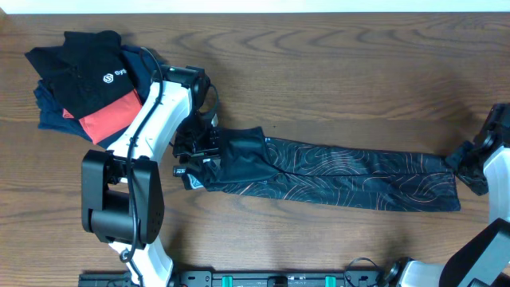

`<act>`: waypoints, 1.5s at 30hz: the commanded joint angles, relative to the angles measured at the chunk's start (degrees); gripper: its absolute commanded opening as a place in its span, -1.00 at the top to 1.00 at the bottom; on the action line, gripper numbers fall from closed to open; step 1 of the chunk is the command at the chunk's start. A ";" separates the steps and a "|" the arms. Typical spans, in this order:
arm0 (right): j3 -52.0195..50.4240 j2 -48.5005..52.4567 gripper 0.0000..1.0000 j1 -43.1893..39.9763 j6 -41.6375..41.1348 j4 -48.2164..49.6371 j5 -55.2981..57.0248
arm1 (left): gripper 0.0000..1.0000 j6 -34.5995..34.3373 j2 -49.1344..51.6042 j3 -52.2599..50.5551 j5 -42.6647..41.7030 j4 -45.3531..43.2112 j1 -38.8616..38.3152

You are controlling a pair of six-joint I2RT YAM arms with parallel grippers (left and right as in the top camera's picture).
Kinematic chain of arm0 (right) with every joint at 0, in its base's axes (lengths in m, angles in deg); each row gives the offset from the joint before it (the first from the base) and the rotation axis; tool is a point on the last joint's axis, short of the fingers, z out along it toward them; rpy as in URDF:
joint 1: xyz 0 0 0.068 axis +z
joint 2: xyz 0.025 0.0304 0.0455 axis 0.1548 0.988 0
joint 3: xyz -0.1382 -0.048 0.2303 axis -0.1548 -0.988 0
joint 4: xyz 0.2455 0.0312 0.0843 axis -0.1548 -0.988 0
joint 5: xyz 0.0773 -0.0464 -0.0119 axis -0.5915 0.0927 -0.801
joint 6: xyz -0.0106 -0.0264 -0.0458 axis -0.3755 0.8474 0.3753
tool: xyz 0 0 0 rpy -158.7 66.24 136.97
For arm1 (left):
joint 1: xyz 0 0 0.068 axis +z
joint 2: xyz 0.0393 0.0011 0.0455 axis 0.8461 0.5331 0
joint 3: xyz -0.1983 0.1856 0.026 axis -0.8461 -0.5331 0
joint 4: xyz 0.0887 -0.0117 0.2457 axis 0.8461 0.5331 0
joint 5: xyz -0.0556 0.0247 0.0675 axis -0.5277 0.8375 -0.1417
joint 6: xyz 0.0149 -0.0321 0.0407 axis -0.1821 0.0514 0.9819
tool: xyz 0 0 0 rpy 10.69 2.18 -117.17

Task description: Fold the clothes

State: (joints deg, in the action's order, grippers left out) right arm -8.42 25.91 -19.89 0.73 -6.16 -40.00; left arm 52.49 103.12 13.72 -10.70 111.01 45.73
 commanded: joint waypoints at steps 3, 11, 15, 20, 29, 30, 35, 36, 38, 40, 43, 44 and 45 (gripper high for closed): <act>0.26 1.46 -0.30 -0.83 3.45 -0.17 -2.21 | -0.02 0.24 -0.22 -0.17 1.11 -2.14 0.02; 0.26 6.49 -0.38 -1.60 4.63 -0.11 -3.13 | -0.03 -0.13 -0.22 -0.42 -4.17 -12.52 -0.87; 0.26 7.67 -0.41 -1.53 4.61 0.07 -3.63 | -0.18 -0.48 0.17 -1.66 -5.57 -21.24 -3.45; 0.26 7.67 -0.43 -1.53 4.59 0.48 -4.22 | -0.19 -4.98 2.67 -1.84 -5.53 -30.14 -7.41; 0.28 7.67 -0.44 -1.53 4.52 0.74 -4.68 | -0.26 -10.78 9.42 -1.84 -2.93 -42.36 -10.32; 0.26 7.67 -0.45 -1.53 4.50 0.92 -4.87 | -0.25 -10.75 10.01 -1.84 -2.60 -42.73 -10.32; 0.26 7.67 -0.44 -1.53 4.35 1.36 -5.42 | -0.11 -10.73 11.10 -1.84 -0.48 -43.76 -10.32; 0.26 7.67 -0.44 -1.53 4.35 1.33 -5.44 | -0.02 -10.73 11.10 -1.84 -0.02 -43.78 -10.32; 0.26 7.67 -0.44 -1.53 4.37 1.33 -5.44 | 0.21 -10.75 11.10 -1.84 0.11 -43.80 -10.32; 0.28 7.67 -0.44 -1.53 4.37 1.36 -5.42 | 0.54 -10.73 11.10 -1.84 0.09 -43.69 -10.32; 0.26 7.67 -0.44 -1.53 4.37 1.36 -5.42 | 0.79 -10.73 11.10 -1.84 0.09 -43.56 -10.38; 0.28 7.67 -0.44 -1.53 4.37 1.36 -5.42 | 0.85 -10.73 11.10 -1.84 0.09 -43.56 -10.38; 0.26 7.67 -0.44 -1.53 4.37 1.36 -5.42 | 0.88 -10.73 11.10 -1.84 0.09 -43.58 -10.38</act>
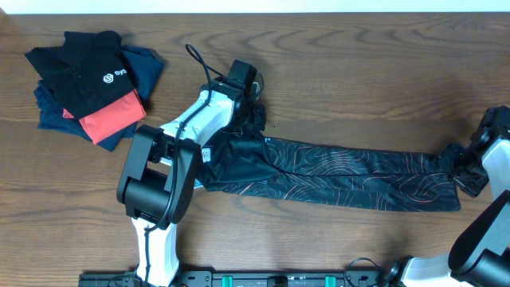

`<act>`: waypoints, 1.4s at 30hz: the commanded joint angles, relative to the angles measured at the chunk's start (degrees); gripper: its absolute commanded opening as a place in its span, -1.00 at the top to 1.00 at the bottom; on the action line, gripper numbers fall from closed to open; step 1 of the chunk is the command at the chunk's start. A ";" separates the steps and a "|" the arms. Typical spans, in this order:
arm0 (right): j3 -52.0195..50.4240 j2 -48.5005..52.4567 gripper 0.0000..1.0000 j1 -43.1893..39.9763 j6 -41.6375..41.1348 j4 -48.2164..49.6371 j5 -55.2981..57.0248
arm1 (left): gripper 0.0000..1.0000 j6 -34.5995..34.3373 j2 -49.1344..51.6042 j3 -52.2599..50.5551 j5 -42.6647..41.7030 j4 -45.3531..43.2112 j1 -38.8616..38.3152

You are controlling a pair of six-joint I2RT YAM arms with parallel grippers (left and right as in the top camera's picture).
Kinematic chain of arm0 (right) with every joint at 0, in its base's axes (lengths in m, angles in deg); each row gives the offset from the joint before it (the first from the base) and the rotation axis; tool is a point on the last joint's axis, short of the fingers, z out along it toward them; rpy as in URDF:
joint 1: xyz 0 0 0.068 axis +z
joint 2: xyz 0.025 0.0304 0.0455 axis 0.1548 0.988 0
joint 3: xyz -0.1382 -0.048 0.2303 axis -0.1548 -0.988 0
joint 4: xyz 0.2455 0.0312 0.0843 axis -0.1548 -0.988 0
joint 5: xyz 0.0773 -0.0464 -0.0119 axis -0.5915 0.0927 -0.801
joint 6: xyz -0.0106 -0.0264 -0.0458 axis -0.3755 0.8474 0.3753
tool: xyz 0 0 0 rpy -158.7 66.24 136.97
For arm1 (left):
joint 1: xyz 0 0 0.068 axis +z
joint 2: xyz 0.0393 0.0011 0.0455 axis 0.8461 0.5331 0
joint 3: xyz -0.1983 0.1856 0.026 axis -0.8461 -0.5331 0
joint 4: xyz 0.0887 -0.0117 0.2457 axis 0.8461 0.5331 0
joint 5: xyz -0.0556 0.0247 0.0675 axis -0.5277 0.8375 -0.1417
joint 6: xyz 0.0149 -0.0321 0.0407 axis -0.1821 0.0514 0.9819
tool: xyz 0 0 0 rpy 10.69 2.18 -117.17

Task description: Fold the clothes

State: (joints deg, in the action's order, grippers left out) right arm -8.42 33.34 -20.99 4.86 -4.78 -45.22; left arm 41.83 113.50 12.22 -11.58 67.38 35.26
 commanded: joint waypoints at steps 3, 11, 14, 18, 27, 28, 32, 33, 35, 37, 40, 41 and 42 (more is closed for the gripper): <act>0.28 0.24 -0.44 -0.44 0.22 -0.02 -0.20 | 0.88 -0.04 0.70 -0.33 0.94 0.04 0.09; 0.26 0.24 -0.43 -0.44 0.24 0.04 -0.20 | 0.88 0.00 -5.14 -0.26 -5.60 4.85 0.04; 0.28 0.24 -0.43 -0.44 0.24 0.26 -0.20 | 0.88 0.02 -9.29 -0.26 -8.00 9.27 -0.33; 0.26 0.24 -0.44 -0.44 0.24 0.46 -0.20 | 0.88 0.66 -13.29 -0.26 -8.13 14.60 -2.91; 0.26 0.24 -0.43 -0.44 0.22 0.42 -0.20 | 0.88 0.59 -12.31 -0.35 -6.84 17.53 -12.50; 0.28 0.24 -0.43 -0.44 0.22 0.42 -0.20 | 0.88 0.57 -12.17 -0.35 -5.99 17.53 -13.33; 0.28 0.24 -0.43 -0.44 0.17 0.39 -0.20 | 0.86 0.59 -12.04 -0.35 -1.36 17.51 -16.39; 0.26 0.24 -0.44 -0.44 0.20 0.39 -0.20 | 0.69 0.59 -12.04 -0.35 -0.94 17.51 -16.72; 0.26 0.24 -0.45 -0.44 0.20 0.35 -0.20 | 0.21 0.59 -12.07 -0.33 0.02 17.49 -16.79; 0.26 0.24 -0.46 -0.44 0.24 0.15 -0.20 | 0.13 0.59 -12.15 -0.31 2.05 17.49 -16.24; 0.26 0.26 -0.47 -0.48 1.44 0.15 -0.20 | 0.06 0.57 -12.24 -0.31 4.61 17.59 -14.32; 0.26 0.26 -0.48 -0.48 2.36 0.15 -0.20 | 0.06 0.57 -12.33 -0.31 4.79 17.75 -13.18; 0.26 0.35 -0.49 -0.48 3.30 0.17 -0.22 | 0.06 0.35 -12.33 -0.31 4.79 17.99 -12.20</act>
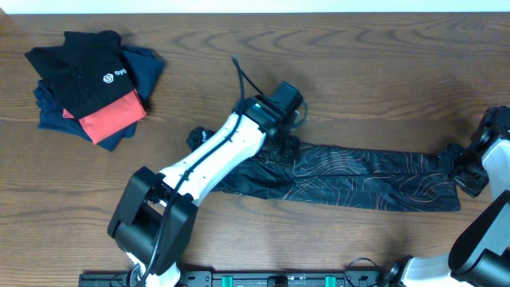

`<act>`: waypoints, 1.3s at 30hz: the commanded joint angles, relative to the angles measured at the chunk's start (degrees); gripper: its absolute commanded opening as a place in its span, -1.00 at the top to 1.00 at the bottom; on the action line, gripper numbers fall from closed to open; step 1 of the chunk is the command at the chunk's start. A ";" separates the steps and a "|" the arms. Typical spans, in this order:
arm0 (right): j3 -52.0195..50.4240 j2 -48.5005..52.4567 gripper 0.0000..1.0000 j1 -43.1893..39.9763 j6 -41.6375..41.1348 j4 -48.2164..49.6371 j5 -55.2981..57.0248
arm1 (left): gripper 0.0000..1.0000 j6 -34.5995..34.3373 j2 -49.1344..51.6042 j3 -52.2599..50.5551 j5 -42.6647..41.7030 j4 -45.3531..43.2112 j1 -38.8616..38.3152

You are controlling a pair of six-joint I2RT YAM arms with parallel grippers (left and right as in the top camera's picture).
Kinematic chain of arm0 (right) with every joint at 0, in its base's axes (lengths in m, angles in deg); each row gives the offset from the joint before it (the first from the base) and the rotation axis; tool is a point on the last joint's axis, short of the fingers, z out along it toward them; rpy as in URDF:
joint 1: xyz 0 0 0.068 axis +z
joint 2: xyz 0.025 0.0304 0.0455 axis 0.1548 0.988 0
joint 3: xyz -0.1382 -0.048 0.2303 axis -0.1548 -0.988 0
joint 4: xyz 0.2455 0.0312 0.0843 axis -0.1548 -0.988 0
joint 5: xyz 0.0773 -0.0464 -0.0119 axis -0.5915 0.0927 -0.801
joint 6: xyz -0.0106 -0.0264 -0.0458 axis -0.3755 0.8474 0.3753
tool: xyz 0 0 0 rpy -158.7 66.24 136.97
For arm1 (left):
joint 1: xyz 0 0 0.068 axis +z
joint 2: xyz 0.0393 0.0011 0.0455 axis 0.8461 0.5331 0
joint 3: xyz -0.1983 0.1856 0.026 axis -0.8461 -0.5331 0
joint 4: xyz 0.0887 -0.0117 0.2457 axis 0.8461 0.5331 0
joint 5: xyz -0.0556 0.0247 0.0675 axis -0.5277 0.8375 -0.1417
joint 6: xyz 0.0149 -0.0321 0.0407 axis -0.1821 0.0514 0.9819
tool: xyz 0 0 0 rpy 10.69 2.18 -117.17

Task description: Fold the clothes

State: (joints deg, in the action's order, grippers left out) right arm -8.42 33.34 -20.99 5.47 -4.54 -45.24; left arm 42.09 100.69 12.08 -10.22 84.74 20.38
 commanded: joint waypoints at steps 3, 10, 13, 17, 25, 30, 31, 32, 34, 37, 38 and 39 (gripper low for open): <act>0.26 0.90 -0.52 -0.50 5.99 -0.28 -0.20 | 0.06 -0.11 -0.04 -0.17 3.45 2.67 6.54; 0.26 4.15 -0.54 -1.09 15.30 -0.24 -0.35 | 0.06 -0.33 -1.14 -0.17 3.41 7.82 15.85; 0.26 5.44 -0.55 -1.77 15.39 0.61 -0.33 | 0.06 -0.33 -1.14 -0.17 3.41 8.81 18.29; 0.26 7.48 -0.54 -2.78 17.88 2.58 -0.39 | 0.07 -0.33 -1.27 -0.17 3.43 9.79 20.68; 0.26 13.42 -0.49 -3.13 18.58 4.07 -1.16 | 0.06 -0.37 -2.38 -0.17 3.39 9.84 24.57; 0.26 15.63 0.21 -3.17 19.61 4.70 -4.92 | 0.07 -0.33 -2.86 -0.17 3.43 10.23 26.14; 0.26 15.63 0.29 -3.17 19.61 4.72 -4.87 | 0.06 -0.33 -2.89 -0.17 3.41 10.25 26.49; 0.28 15.61 0.32 -3.19 19.61 4.85 -4.87 | 0.07 -0.33 -2.95 -0.17 3.41 10.27 26.91; 0.28 15.61 0.39 -3.21 19.61 4.87 -4.87 | 0.06 -0.35 -3.15 -0.17 3.41 10.29 27.69; 0.37 15.54 0.86 -3.52 19.61 5.46 -4.70 | 0.06 -0.33 -3.74 -0.17 3.41 10.51 28.83; 0.55 15.50 0.92 -3.69 19.56 5.66 -4.74 | 0.06 -0.31 -3.93 -0.17 3.41 10.51 29.11; 0.98 15.39 0.97 -3.85 19.19 5.79 -4.96 | 0.07 -0.28 -4.31 -0.17 3.41 10.45 29.46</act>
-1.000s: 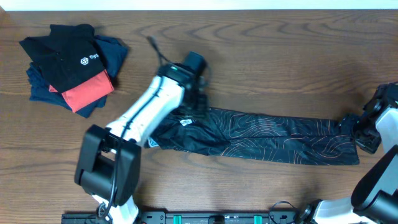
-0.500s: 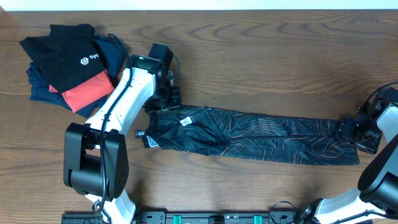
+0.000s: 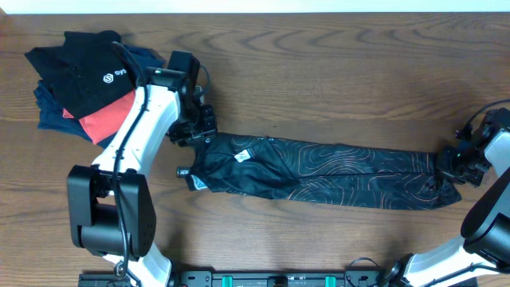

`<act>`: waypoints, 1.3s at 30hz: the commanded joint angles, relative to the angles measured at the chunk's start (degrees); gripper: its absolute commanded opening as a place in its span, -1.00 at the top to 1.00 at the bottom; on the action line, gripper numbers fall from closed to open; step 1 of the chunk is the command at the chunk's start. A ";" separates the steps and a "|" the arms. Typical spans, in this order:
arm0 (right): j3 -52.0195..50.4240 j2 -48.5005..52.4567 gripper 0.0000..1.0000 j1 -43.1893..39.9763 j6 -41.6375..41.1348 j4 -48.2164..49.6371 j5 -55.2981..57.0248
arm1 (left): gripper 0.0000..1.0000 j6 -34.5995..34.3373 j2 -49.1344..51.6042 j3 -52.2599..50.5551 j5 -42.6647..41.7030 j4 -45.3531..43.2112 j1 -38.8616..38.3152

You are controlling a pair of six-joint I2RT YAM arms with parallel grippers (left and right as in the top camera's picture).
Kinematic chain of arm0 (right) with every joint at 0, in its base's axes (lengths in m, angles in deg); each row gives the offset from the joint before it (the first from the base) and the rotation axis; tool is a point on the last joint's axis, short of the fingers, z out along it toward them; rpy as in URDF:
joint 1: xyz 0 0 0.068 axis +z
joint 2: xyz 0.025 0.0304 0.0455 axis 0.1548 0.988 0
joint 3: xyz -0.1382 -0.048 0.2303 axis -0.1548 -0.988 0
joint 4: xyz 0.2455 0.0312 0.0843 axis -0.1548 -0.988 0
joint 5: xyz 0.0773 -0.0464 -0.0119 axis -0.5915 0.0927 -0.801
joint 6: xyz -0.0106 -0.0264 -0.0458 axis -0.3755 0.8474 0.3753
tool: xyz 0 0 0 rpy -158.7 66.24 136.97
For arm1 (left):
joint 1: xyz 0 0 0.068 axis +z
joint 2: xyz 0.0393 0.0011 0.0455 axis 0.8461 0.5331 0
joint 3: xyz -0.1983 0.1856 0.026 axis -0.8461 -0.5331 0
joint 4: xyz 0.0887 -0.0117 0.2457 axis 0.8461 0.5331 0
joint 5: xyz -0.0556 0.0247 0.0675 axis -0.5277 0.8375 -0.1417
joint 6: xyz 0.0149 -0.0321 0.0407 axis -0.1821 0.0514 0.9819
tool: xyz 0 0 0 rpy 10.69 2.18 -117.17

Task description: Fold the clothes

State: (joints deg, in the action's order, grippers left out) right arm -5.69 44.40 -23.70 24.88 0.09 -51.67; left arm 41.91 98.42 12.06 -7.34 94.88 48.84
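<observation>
Dark leggings with a thin line pattern lie stretched left to right across the table's middle, a white tag showing near the waist. My left gripper rests at the waist's upper left corner; its dark fingers blend with the cloth, so their state is unclear. At the far right, my right gripper sits on the bunched leg ends and looks shut on them.
A stack of folded clothes, black, navy and coral, sits at the back left just behind the left arm. The wooden table runs to the top edge. The arm bases stand along the front edge.
My left gripper was over the leggings' middle with the waist drawn rightward. It is now back at the left, and the waist lies spread flat. The right gripper has shifted slightly left.
First my left gripper was at the waist on the left, the leggings laid long. It then stood higher and further right, then over the middle with the waist carried along. Now the waist is back at the left and flatter. The right gripper stayed at the leg ends.
</observation>
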 commanded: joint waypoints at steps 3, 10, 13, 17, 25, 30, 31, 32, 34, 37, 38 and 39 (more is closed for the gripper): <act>0.74 3.98 0.97 -1.14 -1.18 0.66 1.51 | 0.06 -0.09 -3.15 -0.15 0.55 -0.24 1.97; 13.55 0.79 0.97 -0.92 -5.42 -9.44 4.74 | 0.06 -0.11 -5.75 -0.15 0.55 -1.01 3.89; 18.47 -1.18 0.97 0.76 -5.66 -16.41 3.72 | 0.06 -0.11 -5.86 -0.15 0.55 -0.94 3.91; 19.96 -4.33 0.97 5.16 -5.66 -22.95 0.85 | 0.06 -0.11 -5.86 -0.15 0.55 -0.94 3.91; 19.17 -6.10 0.97 20.24 -11.26 -32.00 -0.66 | 0.05 -0.11 -5.86 -0.17 0.55 -0.11 3.89; 16.96 -5.95 0.95 30.14 -16.02 -31.71 -0.66 | 0.05 -0.11 -5.86 -0.17 0.55 -0.11 3.91; 16.44 -5.88 0.95 32.00 -17.18 -31.21 -0.66 | 0.05 -0.11 -5.86 -0.17 0.55 -0.11 3.89; 16.11 -5.86 0.95 33.33 -18.01 -30.84 -0.66 | 0.05 -0.11 -5.86 -0.17 0.55 -0.11 3.89; 15.19 -5.62 0.94 36.87 -19.74 -29.73 -0.66 | 0.05 -0.11 -5.86 -0.17 0.55 -0.13 3.89; 14.49 -5.01 0.93 41.20 -21.42 -29.00 -0.72 | 0.05 -0.09 -5.86 -0.17 0.55 -0.11 3.89; 14.40 -4.87 0.93 42.29 -21.75 -28.89 -0.85 | 0.05 -0.09 -5.86 -0.17 0.55 -0.11 3.89; 14.40 -4.66 0.92 43.43 -21.86 -28.83 -0.94 | 0.05 -0.09 -5.86 -0.17 0.55 -0.11 3.89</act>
State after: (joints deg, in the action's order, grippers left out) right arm 9.26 39.14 17.13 6.32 -28.94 -51.91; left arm 41.91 93.02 12.06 -7.31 94.60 52.53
